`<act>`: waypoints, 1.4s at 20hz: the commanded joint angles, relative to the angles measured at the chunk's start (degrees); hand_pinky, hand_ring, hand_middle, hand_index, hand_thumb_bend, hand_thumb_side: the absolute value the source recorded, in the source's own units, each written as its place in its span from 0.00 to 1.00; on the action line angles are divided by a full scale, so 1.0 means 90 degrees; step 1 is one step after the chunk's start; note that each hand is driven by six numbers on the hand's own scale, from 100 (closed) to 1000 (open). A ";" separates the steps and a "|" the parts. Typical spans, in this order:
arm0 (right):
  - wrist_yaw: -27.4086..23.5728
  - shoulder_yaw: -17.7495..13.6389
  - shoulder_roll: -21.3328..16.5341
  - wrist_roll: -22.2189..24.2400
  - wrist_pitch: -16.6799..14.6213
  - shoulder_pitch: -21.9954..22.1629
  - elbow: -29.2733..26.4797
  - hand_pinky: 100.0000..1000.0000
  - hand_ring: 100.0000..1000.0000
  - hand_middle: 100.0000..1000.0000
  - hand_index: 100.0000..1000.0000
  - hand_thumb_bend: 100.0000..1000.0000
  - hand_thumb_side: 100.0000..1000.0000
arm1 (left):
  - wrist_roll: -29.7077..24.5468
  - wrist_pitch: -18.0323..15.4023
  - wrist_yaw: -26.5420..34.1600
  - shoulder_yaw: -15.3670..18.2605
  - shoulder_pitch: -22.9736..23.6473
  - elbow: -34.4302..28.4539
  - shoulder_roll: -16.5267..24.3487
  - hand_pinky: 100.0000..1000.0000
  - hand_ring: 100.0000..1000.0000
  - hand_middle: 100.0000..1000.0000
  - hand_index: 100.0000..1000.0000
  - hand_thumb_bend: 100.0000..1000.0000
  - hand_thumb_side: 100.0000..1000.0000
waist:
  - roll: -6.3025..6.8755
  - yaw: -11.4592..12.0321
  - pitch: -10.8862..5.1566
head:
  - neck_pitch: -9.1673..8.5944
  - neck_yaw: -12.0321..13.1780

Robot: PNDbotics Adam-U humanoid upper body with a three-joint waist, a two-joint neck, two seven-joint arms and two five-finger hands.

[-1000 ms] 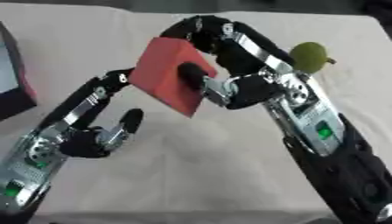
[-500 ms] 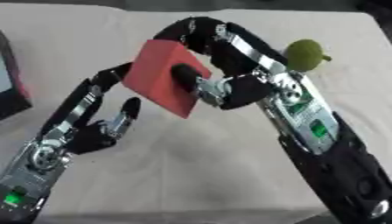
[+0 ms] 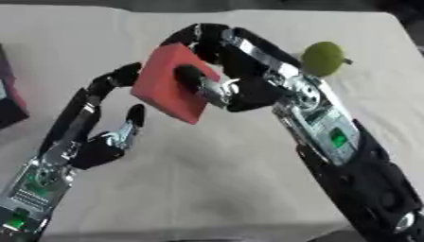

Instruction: Pick up the objects with one hand, pass them to the other hand, and then place them into the box on the other side of the table.

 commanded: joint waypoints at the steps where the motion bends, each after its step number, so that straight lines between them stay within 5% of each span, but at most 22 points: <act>1: -0.0046 -0.0034 -0.0057 0.0030 0.0203 -0.0047 -0.0135 0.84 0.42 0.36 0.51 0.00 0.39 | 0.0257 -0.0055 -0.0157 0.0087 -0.0035 -0.0015 -0.0039 1.00 0.77 0.73 0.95 0.00 0.62 | 0.0009 -0.0014 -0.0084 | -0.0008 -0.0044; 8: -0.0019 0.0022 -0.0073 0.0250 0.0331 -0.0055 -0.0135 0.84 0.42 0.36 0.51 0.00 0.40 | 0.0441 -0.0628 -0.0372 0.0093 -0.0057 -0.0216 0.0074 1.00 0.78 0.74 0.96 0.00 0.59 | 0.0013 -0.0011 -0.0084 | -0.0008 -0.0101; 18: -0.0030 0.0067 -0.0121 0.0483 0.0549 0.0006 -0.0135 0.84 0.41 0.36 0.51 0.00 0.41 | -0.0787 -0.1962 -0.0025 -0.0136 -0.0090 -0.0631 0.0413 1.00 0.80 0.76 0.98 0.00 0.54 | 0.0009 -0.0010 -0.0085 | -0.0008 -0.0169; 23: 0.0010 0.0058 -0.0131 0.0606 0.0584 0.0040 -0.0135 0.84 0.41 0.35 0.50 0.00 0.41 | -0.1071 -0.1976 0.0173 -0.0089 -0.0124 -0.0704 0.0419 1.00 0.81 0.77 0.99 0.00 0.52 | 0.0004 -0.0005 -0.0080 | -0.0008 -0.0190; 28: 0.0183 0.0067 -0.0138 0.0915 0.0477 0.0073 -0.0135 0.84 0.41 0.36 0.50 0.00 0.41 | -0.0719 -0.1570 0.0194 -0.0015 -0.0199 -0.0687 0.0354 1.00 0.81 0.78 1.00 0.00 0.52 | 0.0001 -0.0008 -0.0083 | -0.0008 -0.0201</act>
